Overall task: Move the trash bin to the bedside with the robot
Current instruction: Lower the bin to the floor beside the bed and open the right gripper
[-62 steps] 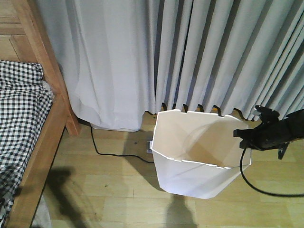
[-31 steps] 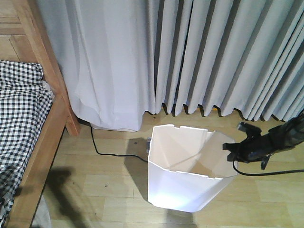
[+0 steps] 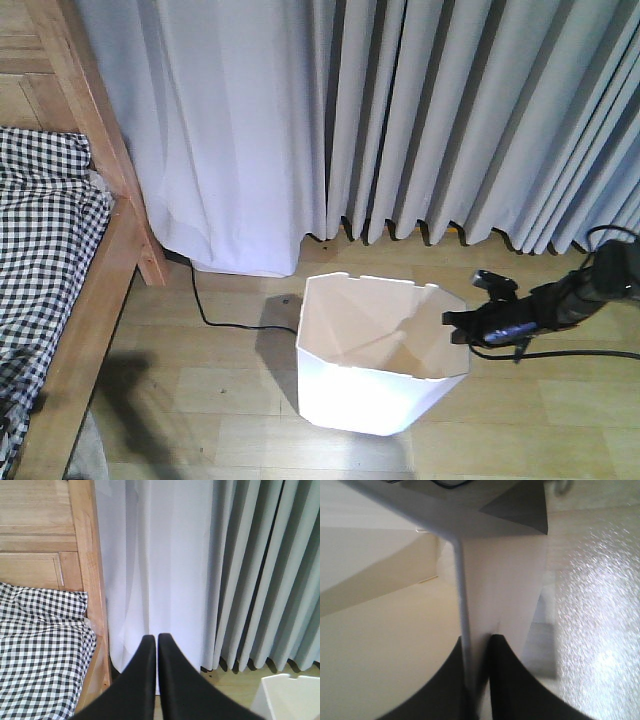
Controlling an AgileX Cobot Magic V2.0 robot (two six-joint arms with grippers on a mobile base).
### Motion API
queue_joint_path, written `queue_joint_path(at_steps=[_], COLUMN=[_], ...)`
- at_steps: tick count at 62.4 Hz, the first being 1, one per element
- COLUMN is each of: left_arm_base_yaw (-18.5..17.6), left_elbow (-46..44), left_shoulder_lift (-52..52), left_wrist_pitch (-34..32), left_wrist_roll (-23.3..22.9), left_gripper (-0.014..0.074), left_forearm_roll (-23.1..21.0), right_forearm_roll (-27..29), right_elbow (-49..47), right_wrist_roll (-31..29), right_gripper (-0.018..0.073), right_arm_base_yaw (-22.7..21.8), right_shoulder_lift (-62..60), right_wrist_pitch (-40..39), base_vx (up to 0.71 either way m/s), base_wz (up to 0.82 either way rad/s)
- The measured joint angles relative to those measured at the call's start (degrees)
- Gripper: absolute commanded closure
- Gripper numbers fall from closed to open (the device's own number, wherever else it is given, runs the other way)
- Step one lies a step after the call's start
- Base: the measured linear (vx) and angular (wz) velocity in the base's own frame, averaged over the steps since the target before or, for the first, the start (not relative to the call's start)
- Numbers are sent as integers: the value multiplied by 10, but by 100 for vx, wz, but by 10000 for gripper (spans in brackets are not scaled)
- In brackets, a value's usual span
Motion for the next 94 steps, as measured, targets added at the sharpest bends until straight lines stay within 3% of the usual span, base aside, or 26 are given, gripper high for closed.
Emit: queue_joint_path(at_steps=[27,38,56,64,77,94], left_arm_base_yaw=[0,0,0,0,0,0], left_elbow=[0,0,0,0,0,0], left_shoulder_lift=[0,0,0,0,0,0], left_wrist_pitch=[0,0,0,0,0,0], left_wrist_roll=[0,0,0,0,0,0], left_gripper=[602,602,602,602,602,602], left_forearm_roll=[0,0,0,0,0,0], right_forearm_roll=[-11,-6,-4,-22,-65,-105], right_elbow=[-87,-96,-102,-102,-100,-99], right_wrist_roll=[-5,-3,13,16,57,119], right_gripper=[526,433,188,132,131,202], right_arm_base_yaw=[36,36,35,33,19,-50], right_shoulder_lift=[69,75,72,66,55,46], right_wrist_pitch=[-5,10,63,75,109,226], base_vx=[0,0,0,0,0,0], base_wz=[0,0,0,0,0,0])
